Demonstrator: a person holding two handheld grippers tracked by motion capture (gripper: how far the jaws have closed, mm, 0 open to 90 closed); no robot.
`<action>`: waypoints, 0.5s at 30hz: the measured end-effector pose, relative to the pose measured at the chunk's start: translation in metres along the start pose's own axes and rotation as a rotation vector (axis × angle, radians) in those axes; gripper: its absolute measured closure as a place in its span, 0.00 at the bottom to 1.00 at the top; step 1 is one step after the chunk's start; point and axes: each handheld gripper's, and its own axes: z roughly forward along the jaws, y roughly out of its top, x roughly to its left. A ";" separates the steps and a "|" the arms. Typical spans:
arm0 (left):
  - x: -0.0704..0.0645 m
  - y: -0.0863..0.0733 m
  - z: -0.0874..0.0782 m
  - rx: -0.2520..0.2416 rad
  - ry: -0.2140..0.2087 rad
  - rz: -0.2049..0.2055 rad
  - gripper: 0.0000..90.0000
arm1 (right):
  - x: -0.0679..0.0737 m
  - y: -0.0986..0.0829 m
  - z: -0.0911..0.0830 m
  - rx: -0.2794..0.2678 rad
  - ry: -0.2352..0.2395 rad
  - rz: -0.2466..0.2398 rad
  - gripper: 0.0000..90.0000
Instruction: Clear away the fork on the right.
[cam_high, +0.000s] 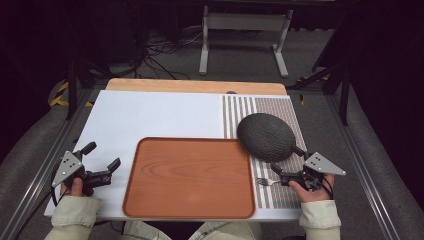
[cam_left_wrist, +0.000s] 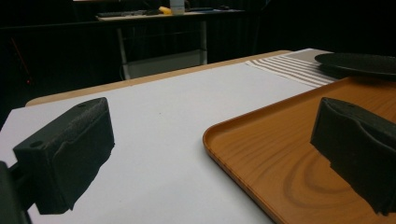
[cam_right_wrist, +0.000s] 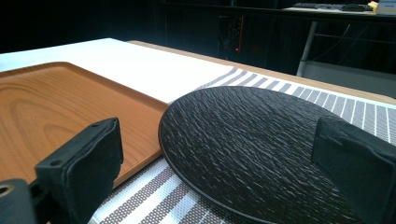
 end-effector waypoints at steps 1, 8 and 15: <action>0.000 0.000 0.000 -0.002 0.001 -0.004 0.00 | 0.000 0.000 0.000 0.002 0.001 0.000 0.03; 0.000 0.001 0.000 -0.002 0.005 -0.003 0.00 | -0.001 0.000 -0.001 0.000 -0.002 0.007 0.03; -0.001 0.002 0.000 0.003 -0.002 0.013 0.00 | 0.000 0.001 -0.001 0.006 0.011 0.018 0.04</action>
